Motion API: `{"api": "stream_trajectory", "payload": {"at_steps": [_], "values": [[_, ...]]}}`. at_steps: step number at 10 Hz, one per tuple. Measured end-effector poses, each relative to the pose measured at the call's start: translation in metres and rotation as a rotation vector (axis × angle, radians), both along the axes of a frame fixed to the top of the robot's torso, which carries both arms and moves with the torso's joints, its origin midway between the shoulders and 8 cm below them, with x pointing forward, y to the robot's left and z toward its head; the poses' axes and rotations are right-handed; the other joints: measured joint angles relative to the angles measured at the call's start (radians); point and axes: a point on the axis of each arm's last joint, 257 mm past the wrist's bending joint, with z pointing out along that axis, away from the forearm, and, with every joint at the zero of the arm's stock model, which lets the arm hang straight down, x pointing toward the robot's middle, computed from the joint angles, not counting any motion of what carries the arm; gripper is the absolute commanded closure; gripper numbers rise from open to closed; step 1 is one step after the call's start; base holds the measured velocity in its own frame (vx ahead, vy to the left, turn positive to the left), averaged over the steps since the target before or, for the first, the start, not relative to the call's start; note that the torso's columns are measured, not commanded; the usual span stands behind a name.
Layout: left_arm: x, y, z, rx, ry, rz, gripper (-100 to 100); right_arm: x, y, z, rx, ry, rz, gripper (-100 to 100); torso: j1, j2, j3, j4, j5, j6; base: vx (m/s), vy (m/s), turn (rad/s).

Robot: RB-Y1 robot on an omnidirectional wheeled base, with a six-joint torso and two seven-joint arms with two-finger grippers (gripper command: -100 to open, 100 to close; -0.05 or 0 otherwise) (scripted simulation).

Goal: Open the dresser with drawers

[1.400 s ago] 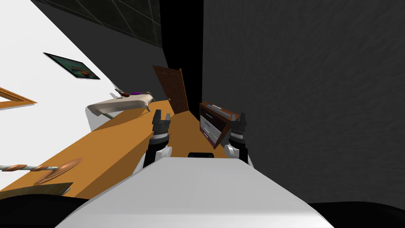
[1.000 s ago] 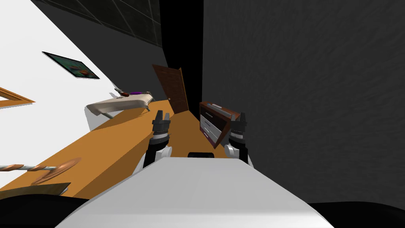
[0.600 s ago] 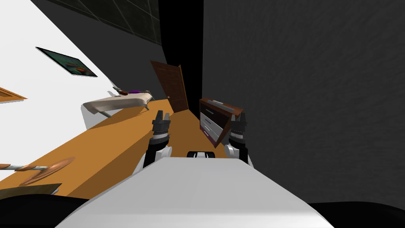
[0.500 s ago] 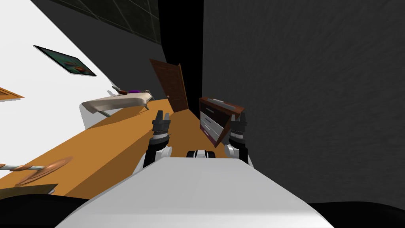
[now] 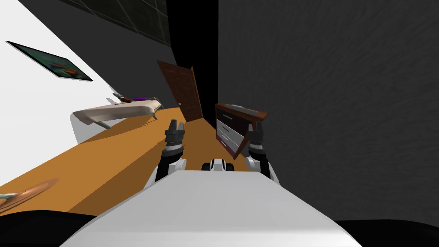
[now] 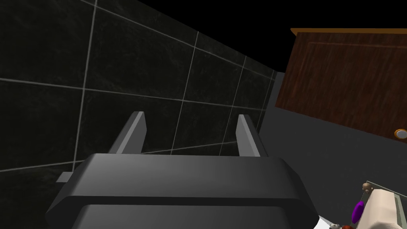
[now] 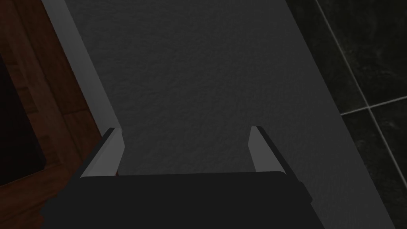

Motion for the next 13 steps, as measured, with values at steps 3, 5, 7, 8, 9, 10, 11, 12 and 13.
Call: {"api": "stream_trajectory", "payload": {"at_steps": [3,5,7,8,9,10,11,12,13], "values": [[0.000,0.000,0.000,0.000,0.000,0.000,0,0.012,0.012,-0.012,-0.149,0.031,-0.006,-100,-0.002,0.000,0.000,0.000,-0.001,0.000,0.138,0.122,-0.159],[0.000,0.000,0.000,0.000,0.000,0.000,0,0.022,0.017,-0.023,-0.256,0.048,-0.020,-100,-0.002,0.004,0.002,0.001,-0.001,0.000,0.134,0.156,-0.205],[0.000,0.000,0.000,0.000,0.000,0.000,0,0.029,0.020,-0.030,-0.341,0.060,-0.036,-100,-0.004,0.003,0.002,0.001,-0.001,0.000,0.097,0.136,-0.086],[0.000,0.000,0.000,0.000,0.000,0.000,0,0.035,0.022,-0.035,-0.385,0.065,-0.045,-100,-0.004,0.005,0.003,0.002,-0.001,0.000,0.090,0.141,-0.228],[0.000,0.000,0.000,0.000,0.000,0.000,0,0.040,0.023,-0.039,-0.435,0.071,-0.056,-100,-0.003,0.004,0.002,0.001,-0.001,0.000,0.090,0.125,-0.087],[0.000,0.000,0.000,0.000,0.000,0.000,0,0.042,0.024,-0.042,-0.467,0.074,-0.064,-100,-0.003,0.003,0.001,0.001,-0.001,0.000,0.111,0.133,-0.135],[0.000,0.000,0.000,0.000,0.000,0.000,0,0.047,0.024,-0.047,-0.511,0.079,-0.074,-100,-0.003,0.001,0.000,0.001,-0.001,0.000,0.099,0.110,-0.095],[0.000,0.000,0.000,0.000,0.000,0.000,0,0.049,0.025,-0.049,-0.538,0.081,-0.080,-100,-0.004,0.002,0.001,0.001,-0.001,0.000,0.099,0.124,-0.144],[0.000,0.000,0.000,0.000,0.000,0.000,0,0.053,0.025,-0.052,-0.582,0.085,-0.091,-100,-0.003,0.002,0.001,0.001,-0.001,0.000,0.139,0.193,-0.295]]}}
